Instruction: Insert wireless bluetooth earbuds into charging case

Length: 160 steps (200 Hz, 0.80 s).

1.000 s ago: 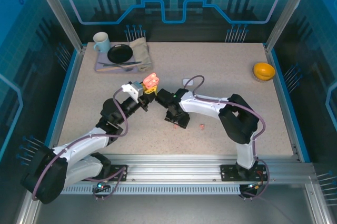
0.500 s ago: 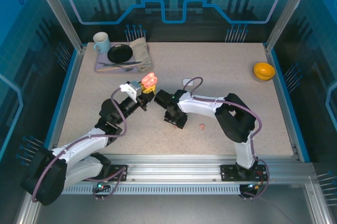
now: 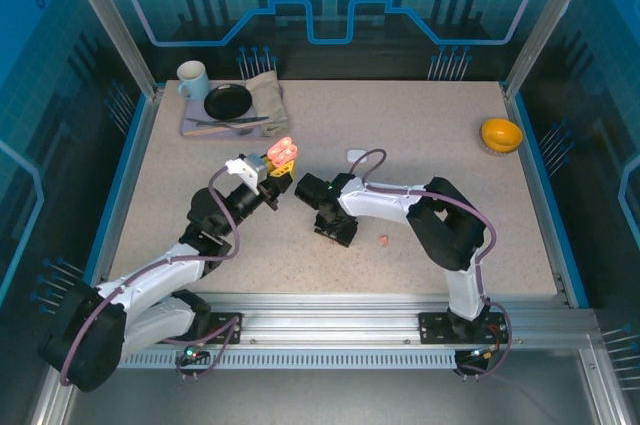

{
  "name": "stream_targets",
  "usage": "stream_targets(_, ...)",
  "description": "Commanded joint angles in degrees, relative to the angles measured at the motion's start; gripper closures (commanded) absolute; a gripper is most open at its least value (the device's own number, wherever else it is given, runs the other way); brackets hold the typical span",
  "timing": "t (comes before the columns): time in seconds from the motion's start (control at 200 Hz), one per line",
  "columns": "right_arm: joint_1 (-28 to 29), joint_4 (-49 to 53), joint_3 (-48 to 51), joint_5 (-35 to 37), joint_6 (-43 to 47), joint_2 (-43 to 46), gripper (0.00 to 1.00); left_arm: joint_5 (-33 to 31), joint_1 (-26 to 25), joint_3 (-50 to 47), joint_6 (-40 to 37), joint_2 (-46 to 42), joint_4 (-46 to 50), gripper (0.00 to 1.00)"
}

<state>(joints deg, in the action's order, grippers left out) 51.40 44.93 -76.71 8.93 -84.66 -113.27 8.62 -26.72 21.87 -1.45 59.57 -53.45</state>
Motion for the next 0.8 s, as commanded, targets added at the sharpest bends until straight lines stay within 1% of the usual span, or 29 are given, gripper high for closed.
stream_targets(0.0, 0.9, -0.6, 2.2, 0.0, -0.3, -0.8, 0.56, 0.2, 0.6, -0.4, 0.4, -0.9, -1.6, 1.00)
stream_targets(0.135, 0.9, -1.3, 3.0, 0.0, -0.2, -0.7, 0.60, 0.3, 0.5, -0.3, 0.5, -0.8, -1.7, 1.00)
stream_targets(0.4, 0.9, -2.4, 4.0, 0.3, 1.3, -0.2, 0.64, 0.5, 0.7, -0.1, 0.6, -1.0, -1.1, 1.00)
stream_targets(0.685, 0.9, -3.2, 4.5, 0.5, 2.4, 0.3, 0.72, 0.8, 0.7, 0.4, 1.0, -1.2, -0.3, 1.00)
stream_targets(0.795, 0.8, -3.5, 4.6, 0.8, 3.3, 0.6, 0.71, 0.8, 0.8, 0.5, 1.0, -1.2, 0.2, 1.00)
